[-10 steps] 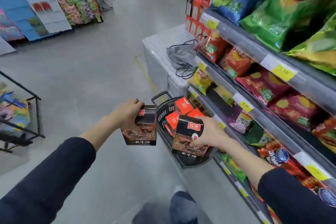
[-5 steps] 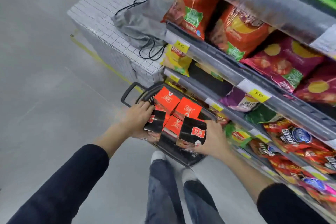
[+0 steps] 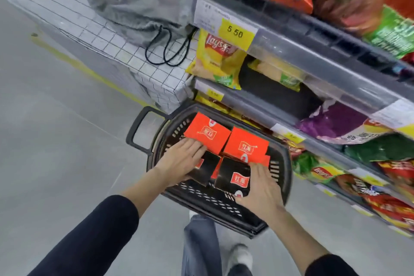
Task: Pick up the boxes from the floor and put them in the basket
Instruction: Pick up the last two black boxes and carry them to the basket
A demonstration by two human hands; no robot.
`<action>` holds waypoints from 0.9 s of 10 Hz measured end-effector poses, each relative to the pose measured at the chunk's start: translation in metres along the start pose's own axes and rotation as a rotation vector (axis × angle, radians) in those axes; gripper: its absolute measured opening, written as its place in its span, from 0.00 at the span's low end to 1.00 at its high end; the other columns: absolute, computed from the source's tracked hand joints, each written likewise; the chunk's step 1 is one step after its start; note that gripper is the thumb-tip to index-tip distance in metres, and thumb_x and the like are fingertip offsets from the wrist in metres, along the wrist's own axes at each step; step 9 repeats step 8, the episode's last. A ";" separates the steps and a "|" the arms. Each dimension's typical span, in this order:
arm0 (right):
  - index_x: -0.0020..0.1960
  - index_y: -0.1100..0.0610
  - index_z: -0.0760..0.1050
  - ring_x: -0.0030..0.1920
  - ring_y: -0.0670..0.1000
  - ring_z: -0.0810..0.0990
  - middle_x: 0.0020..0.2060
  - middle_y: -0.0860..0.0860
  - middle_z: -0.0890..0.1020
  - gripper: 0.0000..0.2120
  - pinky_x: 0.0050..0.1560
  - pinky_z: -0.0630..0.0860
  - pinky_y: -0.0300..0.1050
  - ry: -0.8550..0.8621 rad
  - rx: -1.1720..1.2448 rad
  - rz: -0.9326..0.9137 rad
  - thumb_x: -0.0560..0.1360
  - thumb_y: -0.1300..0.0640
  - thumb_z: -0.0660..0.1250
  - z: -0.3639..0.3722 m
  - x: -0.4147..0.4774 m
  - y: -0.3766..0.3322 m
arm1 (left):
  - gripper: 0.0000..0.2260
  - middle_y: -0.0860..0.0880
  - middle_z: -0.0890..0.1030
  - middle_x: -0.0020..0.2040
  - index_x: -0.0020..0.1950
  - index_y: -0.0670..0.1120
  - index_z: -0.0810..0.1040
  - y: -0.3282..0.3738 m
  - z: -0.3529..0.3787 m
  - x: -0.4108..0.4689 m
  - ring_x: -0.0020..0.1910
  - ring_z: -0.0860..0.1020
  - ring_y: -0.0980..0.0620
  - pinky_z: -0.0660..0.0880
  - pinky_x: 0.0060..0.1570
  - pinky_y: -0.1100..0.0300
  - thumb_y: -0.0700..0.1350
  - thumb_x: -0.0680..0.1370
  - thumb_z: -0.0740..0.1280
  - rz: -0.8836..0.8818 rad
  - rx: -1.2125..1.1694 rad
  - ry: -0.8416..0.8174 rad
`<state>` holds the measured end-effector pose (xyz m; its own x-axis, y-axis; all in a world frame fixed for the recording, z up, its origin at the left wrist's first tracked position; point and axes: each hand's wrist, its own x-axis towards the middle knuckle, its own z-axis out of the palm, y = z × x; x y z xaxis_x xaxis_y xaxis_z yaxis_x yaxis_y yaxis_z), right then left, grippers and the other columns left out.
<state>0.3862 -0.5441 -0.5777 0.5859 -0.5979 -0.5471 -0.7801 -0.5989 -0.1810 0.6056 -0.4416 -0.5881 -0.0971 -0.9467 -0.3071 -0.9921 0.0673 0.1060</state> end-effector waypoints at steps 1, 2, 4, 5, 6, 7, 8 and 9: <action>0.68 0.61 0.67 0.59 0.58 0.76 0.57 0.55 0.77 0.48 0.59 0.76 0.52 0.073 -0.059 -0.013 0.55 0.38 0.74 0.020 0.019 0.004 | 0.42 0.43 0.81 0.55 0.59 0.40 0.79 -0.002 0.022 0.006 0.55 0.80 0.44 0.75 0.58 0.49 0.57 0.49 0.80 0.012 0.021 -0.005; 0.64 0.62 0.69 0.52 0.55 0.74 0.51 0.54 0.79 0.49 0.58 0.74 0.53 0.196 -0.138 -0.052 0.51 0.35 0.74 0.039 0.030 0.012 | 0.44 0.42 0.81 0.56 0.60 0.40 0.78 -0.003 0.042 0.009 0.55 0.80 0.43 0.75 0.58 0.49 0.57 0.48 0.81 0.012 0.016 -0.007; 0.63 0.60 0.66 0.52 0.56 0.68 0.50 0.57 0.81 0.53 0.53 0.78 0.55 0.271 -0.185 -0.092 0.47 0.36 0.77 0.059 0.032 0.021 | 0.46 0.42 0.78 0.60 0.65 0.40 0.74 0.003 0.057 0.012 0.59 0.78 0.43 0.74 0.60 0.48 0.57 0.51 0.81 0.006 -0.008 0.026; 0.63 0.60 0.66 0.51 0.57 0.76 0.50 0.57 0.81 0.54 0.52 0.78 0.55 0.250 -0.181 -0.083 0.46 0.35 0.78 0.057 0.029 0.019 | 0.49 0.42 0.77 0.62 0.67 0.40 0.69 0.004 0.053 0.010 0.60 0.77 0.44 0.74 0.61 0.49 0.60 0.52 0.80 0.000 0.003 0.028; 0.63 0.60 0.67 0.50 0.58 0.81 0.50 0.57 0.81 0.55 0.53 0.78 0.54 0.200 -0.165 -0.089 0.45 0.34 0.78 0.047 0.024 0.019 | 0.51 0.42 0.75 0.63 0.69 0.41 0.64 0.008 0.047 0.004 0.61 0.76 0.44 0.73 0.62 0.49 0.63 0.54 0.78 -0.038 -0.010 0.034; 0.68 0.59 0.64 0.56 0.57 0.79 0.57 0.56 0.78 0.54 0.57 0.77 0.52 0.119 -0.112 -0.117 0.50 0.35 0.77 0.036 0.012 0.023 | 0.52 0.42 0.77 0.62 0.69 0.42 0.65 0.017 0.031 -0.006 0.59 0.77 0.44 0.75 0.59 0.50 0.63 0.52 0.79 -0.095 -0.030 0.041; 0.74 0.57 0.56 0.70 0.55 0.65 0.69 0.53 0.65 0.45 0.71 0.64 0.50 0.042 0.085 -0.067 0.66 0.39 0.71 0.018 -0.006 0.032 | 0.50 0.44 0.78 0.59 0.68 0.43 0.69 0.030 0.007 -0.024 0.57 0.78 0.45 0.75 0.58 0.51 0.64 0.52 0.78 -0.177 -0.054 0.084; 0.74 0.57 0.56 0.70 0.55 0.65 0.69 0.53 0.65 0.45 0.71 0.64 0.50 0.042 0.085 -0.067 0.66 0.39 0.71 0.018 -0.006 0.032 | 0.50 0.44 0.78 0.59 0.68 0.43 0.69 0.030 0.007 -0.024 0.57 0.78 0.45 0.75 0.58 0.51 0.64 0.52 0.78 -0.177 -0.054 0.084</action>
